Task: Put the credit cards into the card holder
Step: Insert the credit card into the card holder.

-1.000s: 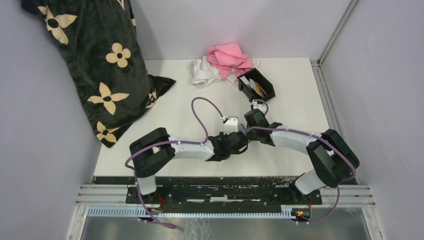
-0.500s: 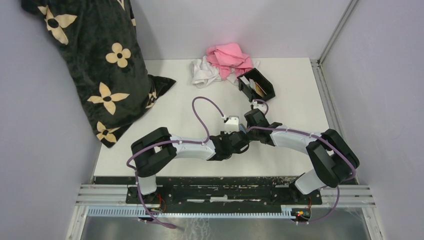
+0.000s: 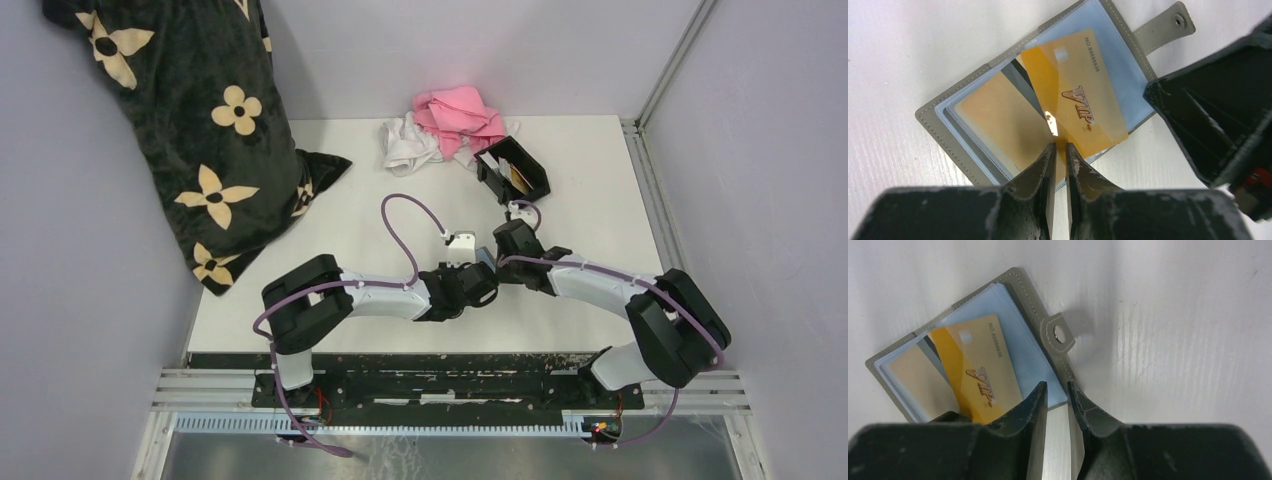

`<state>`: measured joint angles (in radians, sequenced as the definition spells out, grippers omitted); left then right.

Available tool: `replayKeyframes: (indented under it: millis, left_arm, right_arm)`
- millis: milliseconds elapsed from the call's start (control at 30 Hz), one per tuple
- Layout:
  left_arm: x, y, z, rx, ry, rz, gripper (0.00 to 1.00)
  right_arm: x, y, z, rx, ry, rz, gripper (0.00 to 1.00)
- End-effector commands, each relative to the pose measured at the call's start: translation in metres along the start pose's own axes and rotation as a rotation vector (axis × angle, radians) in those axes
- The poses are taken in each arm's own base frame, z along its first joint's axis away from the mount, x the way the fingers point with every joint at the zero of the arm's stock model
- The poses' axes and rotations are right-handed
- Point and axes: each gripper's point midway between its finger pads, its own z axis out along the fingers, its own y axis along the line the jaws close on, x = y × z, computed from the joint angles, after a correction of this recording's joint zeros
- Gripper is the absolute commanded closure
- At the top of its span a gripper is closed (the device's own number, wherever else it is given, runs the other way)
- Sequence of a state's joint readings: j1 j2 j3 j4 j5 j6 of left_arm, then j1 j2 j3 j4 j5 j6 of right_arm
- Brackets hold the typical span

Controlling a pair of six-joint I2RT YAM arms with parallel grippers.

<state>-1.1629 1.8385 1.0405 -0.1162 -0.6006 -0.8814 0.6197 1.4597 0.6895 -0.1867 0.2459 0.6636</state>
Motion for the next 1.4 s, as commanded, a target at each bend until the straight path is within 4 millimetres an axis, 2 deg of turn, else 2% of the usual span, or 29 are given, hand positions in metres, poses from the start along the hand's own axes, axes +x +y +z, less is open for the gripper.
replayKeyframes:
  millis: [0, 167, 433, 567, 900, 1133, 1367]
  left_arm:
    - [-0.017, 0.005, -0.009, -0.026, -0.063, -0.075, 0.81]
    - [-0.024, 0.012, -0.018, -0.014, -0.098, -0.136, 0.79]
    - [-0.028, 0.025, -0.029, 0.015, -0.141, -0.186, 0.76]
    - [-0.021, 0.026, -0.027, 0.014, -0.124, -0.177, 0.76]
    - [-0.006, 0.031, -0.019, -0.015, -0.085, -0.158, 0.78]
    - [0.005, 0.036, -0.013, -0.036, -0.058, -0.155, 0.79]
    - [0.017, 0.044, -0.008, -0.071, -0.032, -0.146, 0.81]
  right_arm:
    - [-0.007, 0.0, -0.016, -0.02, -0.032, -0.008, 0.71]
    - [-0.004, 0.006, -0.026, -0.038, -0.041, -0.03, 0.67]
    - [0.009, 0.019, -0.035, -0.042, -0.05, -0.072, 0.68]
    - [0.018, 0.027, -0.038, -0.037, -0.051, -0.097, 0.71]
    - [0.029, 0.036, -0.028, -0.027, -0.022, -0.111, 0.85]
    - [0.032, 0.041, -0.022, -0.033, -0.011, -0.115, 0.87]
    - [0.026, 0.043, -0.019, -0.024, -0.031, -0.121, 0.88]
